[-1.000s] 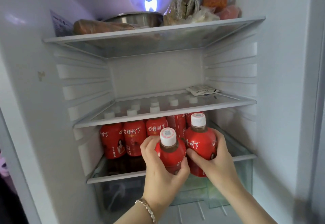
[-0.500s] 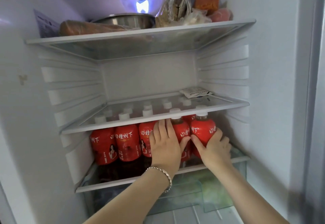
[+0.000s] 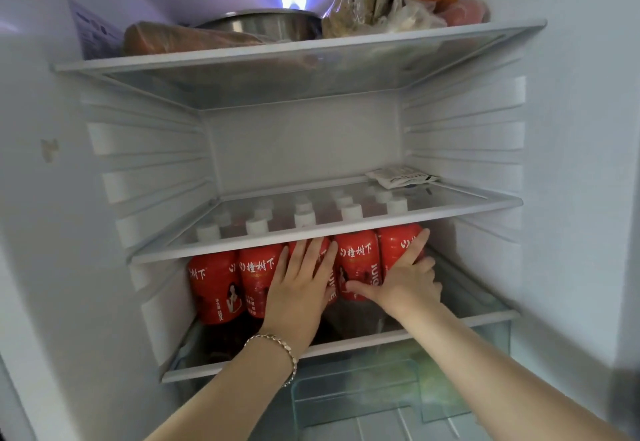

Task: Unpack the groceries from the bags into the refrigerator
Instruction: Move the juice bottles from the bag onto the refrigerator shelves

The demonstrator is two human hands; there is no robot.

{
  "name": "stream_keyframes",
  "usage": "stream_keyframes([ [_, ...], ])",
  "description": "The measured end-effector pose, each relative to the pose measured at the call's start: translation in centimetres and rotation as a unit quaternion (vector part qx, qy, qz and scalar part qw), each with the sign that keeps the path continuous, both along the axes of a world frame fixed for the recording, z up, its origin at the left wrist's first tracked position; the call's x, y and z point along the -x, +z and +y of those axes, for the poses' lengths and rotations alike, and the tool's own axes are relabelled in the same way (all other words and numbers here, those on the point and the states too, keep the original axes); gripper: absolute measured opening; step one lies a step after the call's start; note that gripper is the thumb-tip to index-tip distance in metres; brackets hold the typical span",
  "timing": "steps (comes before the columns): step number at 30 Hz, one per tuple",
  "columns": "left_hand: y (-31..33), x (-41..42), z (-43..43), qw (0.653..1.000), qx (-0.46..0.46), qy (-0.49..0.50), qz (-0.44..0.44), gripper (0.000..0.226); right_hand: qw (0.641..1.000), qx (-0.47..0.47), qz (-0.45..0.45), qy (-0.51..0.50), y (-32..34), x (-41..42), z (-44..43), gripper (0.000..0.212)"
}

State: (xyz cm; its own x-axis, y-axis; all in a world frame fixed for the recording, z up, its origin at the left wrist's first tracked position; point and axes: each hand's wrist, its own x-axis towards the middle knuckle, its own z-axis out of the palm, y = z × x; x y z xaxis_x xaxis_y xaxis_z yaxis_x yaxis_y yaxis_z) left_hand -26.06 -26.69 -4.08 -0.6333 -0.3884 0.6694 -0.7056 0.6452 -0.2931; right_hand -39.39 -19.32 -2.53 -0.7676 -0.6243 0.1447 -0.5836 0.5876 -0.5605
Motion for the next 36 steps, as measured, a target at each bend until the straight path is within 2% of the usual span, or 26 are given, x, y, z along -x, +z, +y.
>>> stream_keyframes([
  [2,0.0,-0.2,-0.1,1.0,-0.008,-0.001,-0.009,0.087,0.999,-0.032,0.008,-0.012,0.2,-0.1,-0.2,0.155],
  [7,-0.5,0.0,-0.3,0.999,-0.044,-0.012,0.012,0.1,0.983,-0.14,0.108,-0.051,-0.5,-1.4,-0.5,0.146],
  [11,-0.3,-0.1,-0.3,0.998,-0.053,-0.022,0.008,0.098,0.988,-0.127,0.083,-0.022,-0.4,-1.2,0.8,0.138],
  [13,-0.1,-0.3,-0.1,0.997,-0.073,-0.012,-0.001,0.095,0.987,-0.122,0.104,0.014,-0.3,-0.9,2.4,0.122],
  [14,0.2,-0.4,0.2,0.997,-0.081,-0.006,-0.008,0.094,0.984,-0.12,0.132,0.032,-0.2,-0.9,3.3,0.106],
  [17,1.0,-1.2,1.8,0.991,-0.112,0.011,-0.068,0.085,0.966,-0.075,0.209,0.129,0.8,-2.0,5.6,0.036],
  [18,1.4,-1.6,2.6,0.987,-0.136,0.023,-0.085,0.081,0.962,-0.054,0.204,0.173,1.2,-2.6,6.2,0.023],
  [20,2.2,-3.0,4.9,0.977,-0.194,0.044,-0.079,0.066,0.952,-0.023,0.167,0.256,1.9,-3.7,7.0,0.016],
  [23,3.3,-5.4,8.0,0.961,-0.266,0.078,0.006,0.037,0.933,0.0,0.162,0.321,2.5,-5.7,7.3,0.016],
  [27,3.6,-10.5,14.6,0.924,-0.301,0.235,0.027,0.029,0.865,-0.028,0.168,0.473,2.3,-9.6,9.3,0.019],
  [30,2.8,-15.5,19.7,0.877,-0.338,0.339,0.03,0.03,0.79,-0.059,0.19,0.579,2.1,-14.0,12.1,0.018],
  [33,1.9,-20.6,25.1,0.823,-0.369,0.429,0.037,0.031,0.732,-0.093,0.2,0.645,1.6,-18.7,15.4,0.021],
  [36,1.4,-26.2,32.9,0.775,-0.364,0.509,0.087,0.031,0.656,-0.106,0.224,0.713,0.7,-24.7,20.1,0.029],
])
